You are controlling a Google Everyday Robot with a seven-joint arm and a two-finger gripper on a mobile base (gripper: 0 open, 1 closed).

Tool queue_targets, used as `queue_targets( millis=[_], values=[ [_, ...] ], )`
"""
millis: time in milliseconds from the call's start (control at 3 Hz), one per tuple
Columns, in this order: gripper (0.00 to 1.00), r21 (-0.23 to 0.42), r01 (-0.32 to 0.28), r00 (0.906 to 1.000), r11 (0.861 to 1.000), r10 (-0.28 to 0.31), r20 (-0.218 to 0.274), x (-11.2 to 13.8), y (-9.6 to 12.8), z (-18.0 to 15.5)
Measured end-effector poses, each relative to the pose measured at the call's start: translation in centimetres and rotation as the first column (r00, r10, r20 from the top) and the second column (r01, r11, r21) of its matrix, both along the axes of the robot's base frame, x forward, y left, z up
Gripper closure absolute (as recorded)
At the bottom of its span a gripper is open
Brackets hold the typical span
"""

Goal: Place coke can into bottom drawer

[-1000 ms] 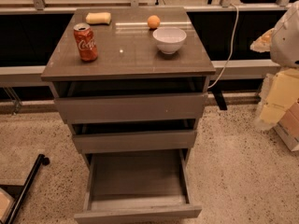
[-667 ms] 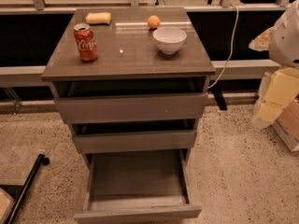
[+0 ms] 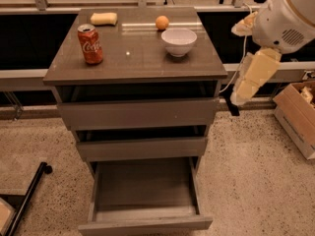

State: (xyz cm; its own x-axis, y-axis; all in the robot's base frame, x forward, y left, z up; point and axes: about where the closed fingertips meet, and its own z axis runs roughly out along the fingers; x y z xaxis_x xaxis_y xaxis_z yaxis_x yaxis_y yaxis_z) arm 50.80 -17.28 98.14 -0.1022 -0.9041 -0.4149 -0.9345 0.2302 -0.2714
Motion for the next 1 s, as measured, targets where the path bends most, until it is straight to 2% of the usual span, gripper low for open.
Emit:
queue_targets(
  millis=[333, 667, 1000],
  values=[
    [0.00, 0.003, 0.002, 1.0000, 1.000, -0.002, 0.009, 0.1, 0.0, 0.4],
    [0.00, 0.079, 0.016, 0.9999, 0.997, -0.016, -0.001, 0.7, 1.5, -1.4],
    [0.00, 0.229, 0.031, 0.9993, 0.973, -0.034, 0.012, 5.0, 6.5, -2.8]
  ],
)
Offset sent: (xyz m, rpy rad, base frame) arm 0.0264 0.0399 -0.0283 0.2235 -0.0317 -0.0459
